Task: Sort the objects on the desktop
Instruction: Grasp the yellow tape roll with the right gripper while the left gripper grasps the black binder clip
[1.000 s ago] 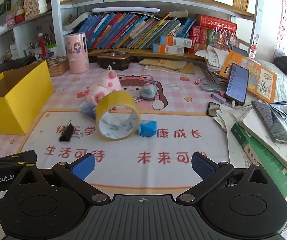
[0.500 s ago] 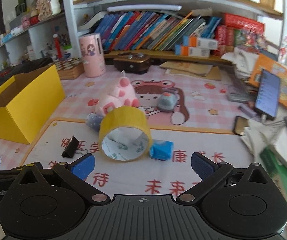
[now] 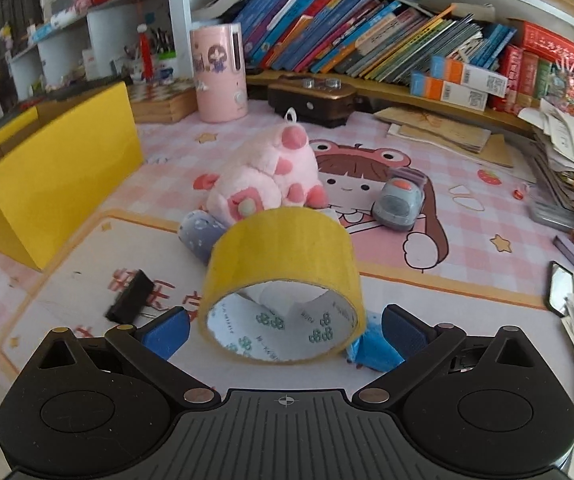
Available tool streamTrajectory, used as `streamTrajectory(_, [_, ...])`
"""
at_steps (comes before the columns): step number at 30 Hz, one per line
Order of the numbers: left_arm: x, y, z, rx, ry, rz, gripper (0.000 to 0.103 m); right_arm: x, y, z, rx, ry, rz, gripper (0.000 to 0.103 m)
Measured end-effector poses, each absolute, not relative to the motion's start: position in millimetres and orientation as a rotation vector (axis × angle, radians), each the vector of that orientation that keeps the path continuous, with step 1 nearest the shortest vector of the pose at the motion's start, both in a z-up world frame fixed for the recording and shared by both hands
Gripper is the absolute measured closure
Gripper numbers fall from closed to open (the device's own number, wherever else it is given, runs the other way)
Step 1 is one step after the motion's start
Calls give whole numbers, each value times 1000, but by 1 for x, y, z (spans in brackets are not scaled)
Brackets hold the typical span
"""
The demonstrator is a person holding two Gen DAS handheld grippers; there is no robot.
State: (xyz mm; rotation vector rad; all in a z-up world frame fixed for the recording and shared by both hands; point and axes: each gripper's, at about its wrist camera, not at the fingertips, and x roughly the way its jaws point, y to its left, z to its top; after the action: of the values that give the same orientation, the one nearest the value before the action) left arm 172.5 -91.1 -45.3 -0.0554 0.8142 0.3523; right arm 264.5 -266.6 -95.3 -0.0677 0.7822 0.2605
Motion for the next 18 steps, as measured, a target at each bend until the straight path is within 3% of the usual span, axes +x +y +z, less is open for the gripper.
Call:
streamTrajectory(2, [176, -94, -46, -41, 812, 333, 2, 269, -268, -98, -64, 782, 278, 16])
streamTrajectory(7, [196, -105, -57, 14, 796, 263, 9, 268, -281, -81, -4, 747, 337, 17])
streamTrajectory(10, [215, -114, -68, 42, 805, 200, 25, 263, -291, -61, 19, 674, 352, 18])
streamTrajectory(12, [229, -121, -77, 57, 815, 162, 43, 259, -297, -49, 25, 638, 349, 18])
streamTrajectory(18, [260, -148, -97, 138, 809, 90, 70, 255, -314, -31, 38, 619, 319, 18])
